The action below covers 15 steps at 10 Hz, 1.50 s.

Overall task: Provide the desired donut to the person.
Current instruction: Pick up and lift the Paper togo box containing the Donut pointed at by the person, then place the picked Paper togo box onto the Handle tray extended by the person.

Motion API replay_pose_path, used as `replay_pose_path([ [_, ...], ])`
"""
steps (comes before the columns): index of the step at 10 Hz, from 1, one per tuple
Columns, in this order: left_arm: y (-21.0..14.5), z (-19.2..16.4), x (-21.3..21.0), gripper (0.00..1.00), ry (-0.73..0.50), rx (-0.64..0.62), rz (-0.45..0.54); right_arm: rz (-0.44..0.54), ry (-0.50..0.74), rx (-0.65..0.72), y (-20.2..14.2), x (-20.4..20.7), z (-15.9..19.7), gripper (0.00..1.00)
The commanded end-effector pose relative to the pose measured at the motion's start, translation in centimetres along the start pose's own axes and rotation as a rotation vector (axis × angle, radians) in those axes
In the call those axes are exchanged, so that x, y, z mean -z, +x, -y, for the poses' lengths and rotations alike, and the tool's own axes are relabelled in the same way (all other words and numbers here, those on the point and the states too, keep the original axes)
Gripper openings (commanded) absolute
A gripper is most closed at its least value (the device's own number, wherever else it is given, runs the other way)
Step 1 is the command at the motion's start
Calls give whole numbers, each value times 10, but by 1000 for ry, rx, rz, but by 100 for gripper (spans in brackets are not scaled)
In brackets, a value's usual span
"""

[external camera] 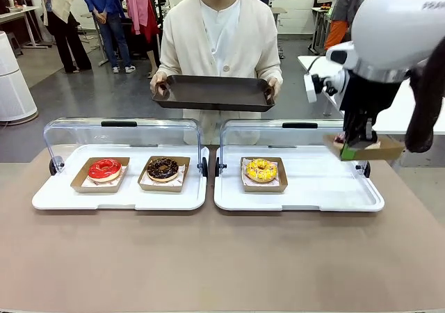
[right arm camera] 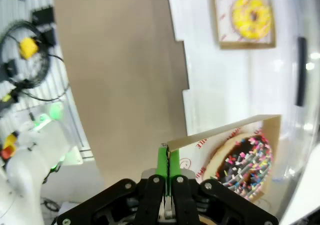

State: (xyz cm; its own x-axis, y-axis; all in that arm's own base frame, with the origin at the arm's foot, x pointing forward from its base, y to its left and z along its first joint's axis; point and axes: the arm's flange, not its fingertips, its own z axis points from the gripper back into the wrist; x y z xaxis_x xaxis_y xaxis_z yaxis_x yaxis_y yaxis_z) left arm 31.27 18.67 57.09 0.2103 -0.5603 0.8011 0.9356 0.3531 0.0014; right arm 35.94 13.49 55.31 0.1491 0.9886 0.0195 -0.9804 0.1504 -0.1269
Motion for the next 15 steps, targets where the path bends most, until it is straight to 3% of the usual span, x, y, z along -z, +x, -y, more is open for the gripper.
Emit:
replay_pose_path([
  [1, 0, 0, 0, 100, 3, 9, 12, -39, -45, 22, 12, -19, -2, 0],
  [4, 0, 0, 0, 100, 3, 9, 12, -39, -25, -51, 20, -24, 3, 0],
  [15, 0, 0, 0, 100, 3, 9, 12, -10, -53, -9, 15, -32, -7, 0],
])
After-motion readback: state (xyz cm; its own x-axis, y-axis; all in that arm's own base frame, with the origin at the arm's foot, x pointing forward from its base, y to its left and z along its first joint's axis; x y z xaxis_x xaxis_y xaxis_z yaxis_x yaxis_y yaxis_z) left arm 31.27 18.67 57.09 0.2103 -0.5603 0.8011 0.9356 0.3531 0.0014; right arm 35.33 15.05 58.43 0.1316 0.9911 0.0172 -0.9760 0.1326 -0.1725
